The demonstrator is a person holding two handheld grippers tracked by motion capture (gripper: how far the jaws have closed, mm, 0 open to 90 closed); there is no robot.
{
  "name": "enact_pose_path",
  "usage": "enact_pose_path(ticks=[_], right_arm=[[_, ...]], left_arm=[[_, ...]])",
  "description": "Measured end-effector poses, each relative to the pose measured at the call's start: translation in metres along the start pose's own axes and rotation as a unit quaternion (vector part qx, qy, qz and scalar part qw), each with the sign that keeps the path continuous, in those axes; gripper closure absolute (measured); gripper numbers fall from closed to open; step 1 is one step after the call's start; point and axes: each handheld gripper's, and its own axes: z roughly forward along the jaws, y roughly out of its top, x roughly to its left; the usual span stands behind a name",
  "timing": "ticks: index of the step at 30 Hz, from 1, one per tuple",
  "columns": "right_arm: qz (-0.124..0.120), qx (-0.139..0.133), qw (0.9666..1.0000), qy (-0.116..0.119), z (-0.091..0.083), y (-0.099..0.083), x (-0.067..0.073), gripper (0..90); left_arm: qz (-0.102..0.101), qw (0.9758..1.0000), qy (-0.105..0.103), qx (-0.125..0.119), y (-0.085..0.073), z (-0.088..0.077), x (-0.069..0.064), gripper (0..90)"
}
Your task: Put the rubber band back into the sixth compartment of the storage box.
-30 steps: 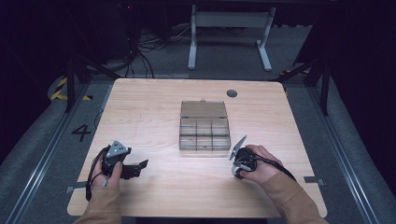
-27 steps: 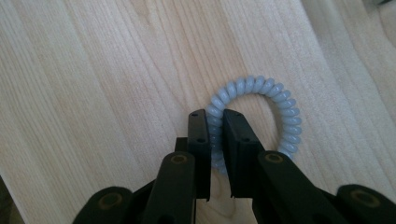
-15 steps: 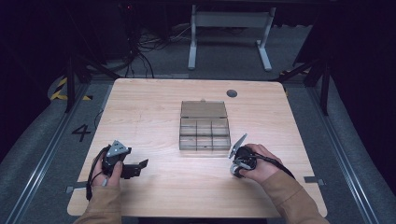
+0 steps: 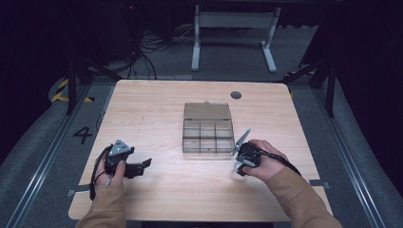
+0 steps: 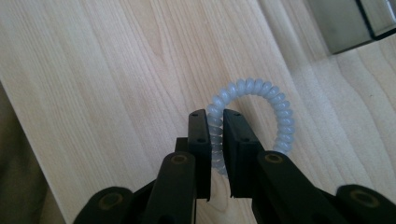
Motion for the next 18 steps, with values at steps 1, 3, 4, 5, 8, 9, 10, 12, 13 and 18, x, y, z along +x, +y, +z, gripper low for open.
enact_pose_path(ticks=[1, 3, 4, 5, 8, 9, 10, 12, 13, 18], right_arm=[[-0.001, 0.0, 1.0, 0.0, -0.003, 0.002, 0.0, 82.4], [-0.003, 0.001, 1.0, 0.0, -0.004, 0.003, 0.0, 82.4], [-0.001, 0.002, 1.0, 0.001, -0.006, 0.004, 0.0, 82.4], [-0.003, 0.001, 1.0, 0.001, -0.006, 0.005, 0.0, 82.4], [-0.008, 0.002, 1.0, 0.003, -0.012, 0.009, 0.001, 82.5], [-0.008, 0.001, 1.0, 0.002, -0.015, 0.01, 0.002, 82.4], [-0.008, 0.001, 1.0, 0.003, -0.017, 0.011, 0.001, 82.4], [-0.009, 0.0, 1.0, 0.0, -0.02, 0.013, 0.001, 82.5], [-0.01, 0.0, 1.0, -0.001, -0.023, 0.014, 0.0, 82.4], [-0.011, -0.003, 0.9999, -0.004, -0.033, 0.022, -0.002, 82.4]], left_arm=[[-0.003, 1.0, 0.003, -0.001, 0.0, 0.001, 0.001, 16.4], [-0.006, 1.0, 0.005, -0.002, -0.001, 0.001, 0.002, 16.4], [-0.006, 1.0, 0.005, -0.003, -0.001, 0.001, 0.003, 16.5], [-0.007, 1.0, 0.005, -0.002, -0.001, 0.0, 0.002, 16.5], [-0.006, 1.0, 0.003, -0.002, -0.001, 0.001, 0.001, 16.5], [-0.005, 1.0, 0.002, -0.001, -0.001, 0.001, 0.001, 16.4], [-0.004, 1.0, 0.002, -0.001, -0.002, 0.002, 0.001, 16.4], [-0.002, 1.0, 0.0, 0.001, -0.002, 0.003, 0.002, 16.4], [-0.002, 1.0, 0.001, 0.003, -0.002, 0.004, 0.002, 16.4], [0.004, 1.0, -0.004, 0.006, -0.003, 0.007, -0.001, 16.3]])
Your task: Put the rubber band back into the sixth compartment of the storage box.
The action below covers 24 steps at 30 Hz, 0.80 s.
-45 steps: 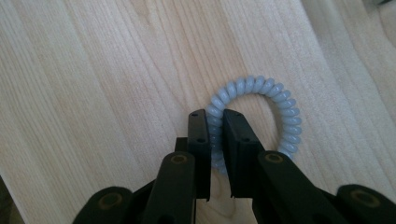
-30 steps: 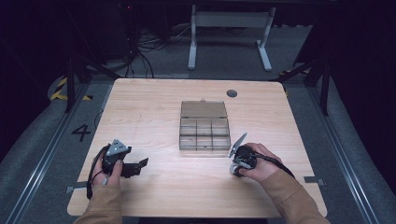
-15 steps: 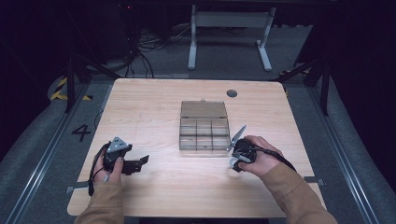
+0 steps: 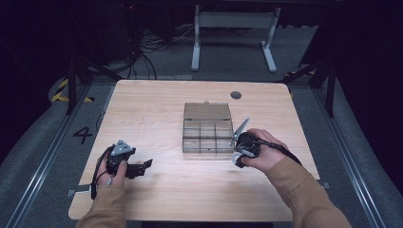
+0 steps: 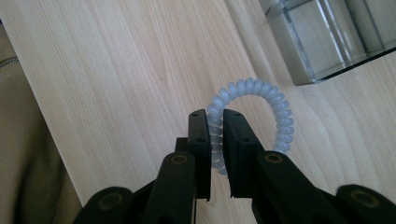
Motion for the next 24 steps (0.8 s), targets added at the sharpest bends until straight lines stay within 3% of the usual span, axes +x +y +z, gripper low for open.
enact_pose_path(ticks=[14, 24], right_arm=[[-0.002, -0.006, 1.0, -0.006, -0.016, 0.018, -0.007, 82.4], [-0.01, -0.002, 0.9999, -0.004, -0.009, 0.039, -0.015, 82.4]], left_arm=[[-0.003, 1.0, 0.003, 0.0, -0.003, -0.003, 0.0, 16.3], [-0.001, 1.0, 0.005, 0.001, -0.007, -0.006, 0.0, 16.2]])
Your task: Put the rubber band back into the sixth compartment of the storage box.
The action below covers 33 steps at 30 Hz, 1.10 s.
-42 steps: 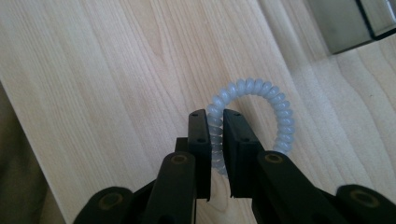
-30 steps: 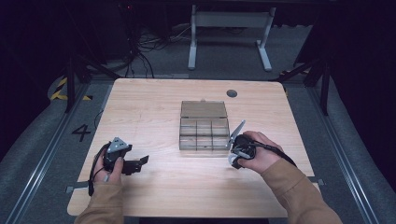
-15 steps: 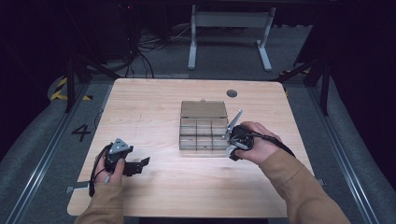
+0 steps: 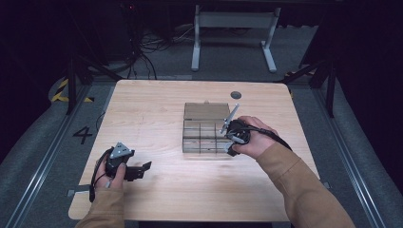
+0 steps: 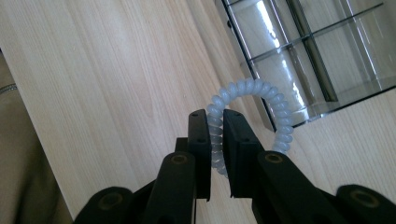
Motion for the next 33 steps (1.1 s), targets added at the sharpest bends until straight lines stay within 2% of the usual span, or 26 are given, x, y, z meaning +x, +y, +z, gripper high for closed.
enact_pose_path(ticks=[7, 15, 33], right_arm=[[-0.011, 0.002, 0.9999, 0.001, 0.007, 0.015, -0.005, 82.4], [-0.014, -0.001, 0.9999, -0.005, 0.009, 0.025, -0.008, 82.4], [0.009, 0.0, 0.9999, -0.009, 0.016, 0.033, -0.027, 82.4]], left_arm=[[-0.008, 0.9999, 0.007, -0.002, -0.004, -0.005, 0.003, 16.3], [-0.008, 0.9999, 0.006, -0.001, -0.004, -0.006, 0.003, 16.3], [-0.008, 1.0, 0.004, -0.002, -0.003, -0.005, 0.004, 16.3]])
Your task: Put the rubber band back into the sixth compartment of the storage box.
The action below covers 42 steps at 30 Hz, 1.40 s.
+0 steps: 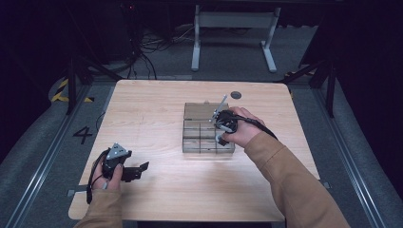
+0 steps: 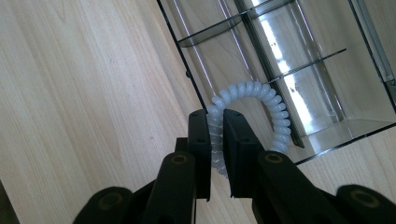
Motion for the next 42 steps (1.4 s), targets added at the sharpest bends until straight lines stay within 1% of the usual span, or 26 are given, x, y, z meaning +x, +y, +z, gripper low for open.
enact_pose_path(ticks=[2, 3, 7, 9, 10, 12, 14, 15, 17, 20, 22, 36, 42], right_arm=[[-0.001, -0.001, 1.0, -0.004, 0.002, 0.001, -0.002, 82.4], [0.001, 0.002, 1.0, -0.001, 0.002, 0.001, -0.003, 82.4], [0.007, 0.001, 1.0, -0.005, 0.005, 0.003, -0.006, 82.4], [0.006, 0.001, 1.0, -0.004, 0.006, 0.003, -0.008, 82.4], [0.011, 0.002, 0.9999, -0.009, 0.008, 0.003, -0.009, 82.3], [0.012, 0.001, 0.9999, -0.011, 0.01, 0.004, -0.012, 82.3], [0.019, 0.0, 0.9997, -0.014, 0.012, 0.004, -0.014, 82.3], [0.024, -0.002, 0.9995, -0.02, 0.013, 0.005, -0.015, 82.3], [0.041, -0.001, 0.9987, -0.029, 0.015, 0.005, -0.015, 82.3], [0.054, 0.002, 0.998, -0.031, 0.018, 0.005, -0.017, 82.3], [0.06, 0.006, 0.9977, -0.03, 0.02, 0.004, -0.018, 82.3], [0.067, 0.018, 0.9973, -0.021, 0.032, 0.0, -0.021, 82.6], [0.071, 0.012, 0.9973, -0.019, 0.037, -0.001, -0.022, 82.6]], left_arm=[[-0.001, 1.0, 0.0, 0.001, 0.0, 0.0, 0.0, 16.3], [0.001, 1.0, 0.0, 0.001, 0.0, 0.0, 0.0, 16.3], [0.001, 1.0, -0.001, 0.001, 0.0, 0.0, 0.0, 16.3], [0.001, 1.0, 0.0, 0.001, 0.0, 0.0, 0.0, 16.3], [0.0, 1.0, -0.001, 0.0, 0.0, 0.0, 0.0, 16.3], [-0.001, 1.0, -0.001, 0.0, 0.0, 0.0, 0.0, 16.3], [0.0, 1.0, -0.001, -0.001, 0.0, 0.0, 0.001, 16.3], [0.0, 1.0, 0.0, -0.001, 0.0, 0.0, 0.0, 16.3], [0.0, 1.0, -0.001, -0.001, 0.0, 0.0, 0.001, 16.3], [0.0, 1.0, -0.001, 0.0, 0.0, 0.0, 0.0, 16.3], [0.0, 1.0, -0.001, -0.001, 0.0, 0.0, 0.0, 16.3], [0.001, 1.0, -0.001, 0.0, 0.0, 0.0, 0.0, 16.3], [0.002, 1.0, 0.0, 0.0, 0.0, 0.0, 0.0, 16.3]])
